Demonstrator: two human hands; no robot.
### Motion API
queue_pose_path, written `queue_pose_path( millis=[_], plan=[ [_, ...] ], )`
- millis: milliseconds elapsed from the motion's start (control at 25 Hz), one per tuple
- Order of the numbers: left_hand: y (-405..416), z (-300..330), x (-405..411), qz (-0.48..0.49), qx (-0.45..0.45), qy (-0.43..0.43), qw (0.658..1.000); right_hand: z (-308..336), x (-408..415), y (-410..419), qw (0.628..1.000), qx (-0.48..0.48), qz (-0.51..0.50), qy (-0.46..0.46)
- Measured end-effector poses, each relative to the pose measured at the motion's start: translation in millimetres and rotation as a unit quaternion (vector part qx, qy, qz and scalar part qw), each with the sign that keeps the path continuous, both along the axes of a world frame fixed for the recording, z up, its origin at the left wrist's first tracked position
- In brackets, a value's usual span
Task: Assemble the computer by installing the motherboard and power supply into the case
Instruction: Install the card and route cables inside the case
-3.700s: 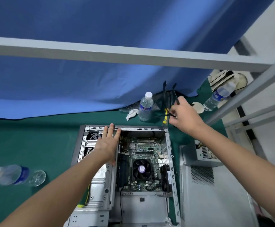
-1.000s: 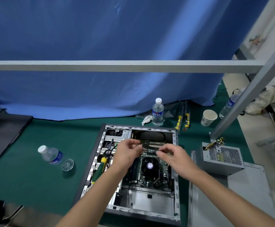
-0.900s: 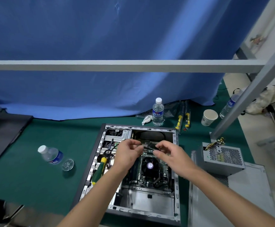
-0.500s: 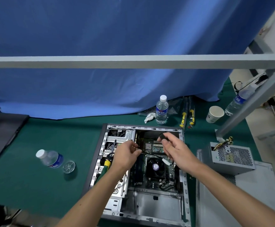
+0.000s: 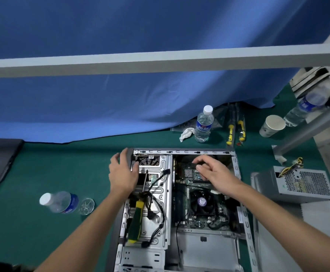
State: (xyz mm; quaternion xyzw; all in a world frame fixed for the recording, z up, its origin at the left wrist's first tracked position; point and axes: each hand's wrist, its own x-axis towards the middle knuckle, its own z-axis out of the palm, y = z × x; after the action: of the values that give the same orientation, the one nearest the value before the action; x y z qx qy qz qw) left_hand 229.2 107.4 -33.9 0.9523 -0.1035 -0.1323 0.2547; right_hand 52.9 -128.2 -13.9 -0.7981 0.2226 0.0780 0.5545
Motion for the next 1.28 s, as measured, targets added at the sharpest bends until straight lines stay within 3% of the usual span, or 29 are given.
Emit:
queue_pose_path(
  millis=[200, 400, 720, 1280],
  plan=[
    [0, -26, 16, -0.048, -0.015, 0.052, 0.997, -16, 16, 7, 0.997, -0.04, -0.072, 0.008],
    [-1, -39, 20, -0.078, 0.034, -0.002, 0.996, -30, 28, 16, 0.995, -0.048, -0.079, 0.038],
    [2, -48, 22, -0.075, 0.022, -0.02, 0.997, -43, 40, 23, 0.993, -0.038, -0.094, 0.06],
    [1, -65, 27, -0.077, 0.026, -0.056, 0.995, -67, 39, 17, 0.985, 0.098, -0.131, 0.058]
  ],
)
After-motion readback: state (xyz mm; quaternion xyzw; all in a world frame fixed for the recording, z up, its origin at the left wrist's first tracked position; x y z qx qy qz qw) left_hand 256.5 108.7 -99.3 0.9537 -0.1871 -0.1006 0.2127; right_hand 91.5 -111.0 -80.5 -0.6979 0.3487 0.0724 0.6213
